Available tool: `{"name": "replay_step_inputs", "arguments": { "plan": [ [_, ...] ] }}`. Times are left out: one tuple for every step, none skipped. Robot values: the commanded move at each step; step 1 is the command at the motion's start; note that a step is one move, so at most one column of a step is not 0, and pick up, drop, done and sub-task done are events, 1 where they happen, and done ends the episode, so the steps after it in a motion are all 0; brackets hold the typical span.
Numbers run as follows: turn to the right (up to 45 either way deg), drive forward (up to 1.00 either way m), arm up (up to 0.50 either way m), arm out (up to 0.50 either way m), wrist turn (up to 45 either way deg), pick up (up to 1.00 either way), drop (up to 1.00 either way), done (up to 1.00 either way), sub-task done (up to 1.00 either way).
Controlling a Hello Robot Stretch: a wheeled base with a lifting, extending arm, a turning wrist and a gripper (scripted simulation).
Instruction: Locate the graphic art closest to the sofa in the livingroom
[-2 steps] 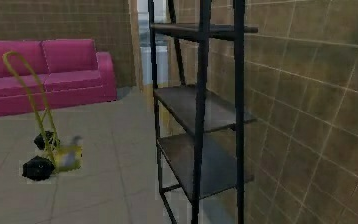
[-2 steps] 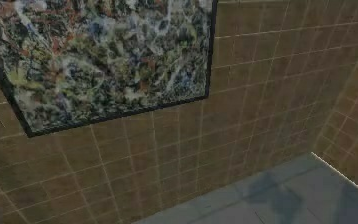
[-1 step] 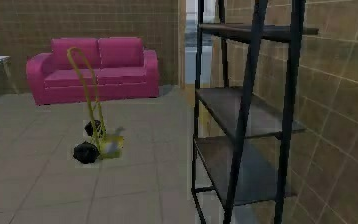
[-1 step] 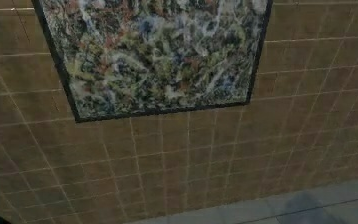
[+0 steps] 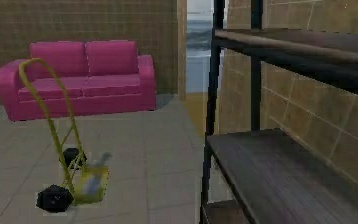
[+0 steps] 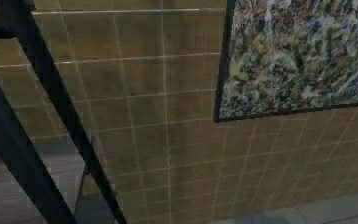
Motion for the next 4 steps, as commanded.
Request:
{"name": "replay_step_inputs", "arguments": {
  "plan": [
    [-45.0,0.00,0.00,0.00,0.0,0.00,0.00,0.00,0.00],
    [-21.0,0.00,0.00,0.00,0.0,0.00,0.00,0.00,0.00],
    [0.0,1.00,0.00,0.00,0.0,0.00,0.00,0.00,0.00],
    [-9.0,0.00,0.00,0.00,0.0,0.00,0.00,0.00,0.00]
  ]
}}
